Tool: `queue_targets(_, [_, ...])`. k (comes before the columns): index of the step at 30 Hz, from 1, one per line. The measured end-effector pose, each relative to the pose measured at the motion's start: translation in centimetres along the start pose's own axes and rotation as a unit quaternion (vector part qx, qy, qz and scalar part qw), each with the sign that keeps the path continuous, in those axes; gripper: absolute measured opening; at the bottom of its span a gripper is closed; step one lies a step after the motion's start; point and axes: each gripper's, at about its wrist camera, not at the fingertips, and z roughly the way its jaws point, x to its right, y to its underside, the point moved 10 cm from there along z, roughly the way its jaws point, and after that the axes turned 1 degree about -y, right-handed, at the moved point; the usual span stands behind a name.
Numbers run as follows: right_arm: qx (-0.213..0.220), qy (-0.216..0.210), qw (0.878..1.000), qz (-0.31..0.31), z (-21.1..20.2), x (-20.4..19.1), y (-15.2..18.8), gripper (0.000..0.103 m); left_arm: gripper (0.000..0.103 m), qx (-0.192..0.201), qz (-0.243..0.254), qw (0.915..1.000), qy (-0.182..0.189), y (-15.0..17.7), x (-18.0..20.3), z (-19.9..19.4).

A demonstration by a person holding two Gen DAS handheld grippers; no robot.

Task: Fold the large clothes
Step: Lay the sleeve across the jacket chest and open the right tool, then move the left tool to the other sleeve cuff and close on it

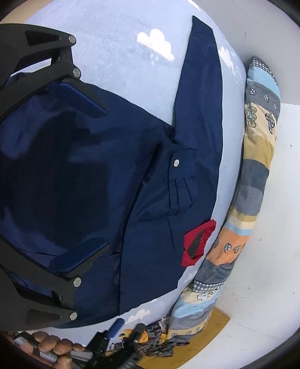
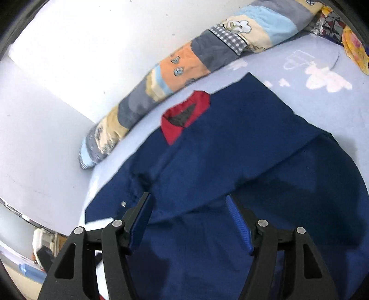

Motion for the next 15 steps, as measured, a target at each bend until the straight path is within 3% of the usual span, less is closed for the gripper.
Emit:
queue_targets(4, [-0.006, -0.028, 1.0, 0.007, 0.9, -1.2, 0.9, 0.069, 0.103, 0.017, 0.041, 0.9988, -0.02, 0.1, 1.2, -0.3])
queue_targets(9, [-0.045, -0.047, 0.998, -0.008, 2.8, -2.6, 2.4, 0.068, 0.103, 0.044, 0.09, 0.9944, -0.033, 0.3, 1.1, -2.0])
queue_targets(15, [-0.029, -0.051, 0.997, -0.044, 2.1, -3.9, 2.3, 0.069, 0.103, 0.048, 0.059, 0.9966, -0.033, 1.2, -1.1, -4.5])
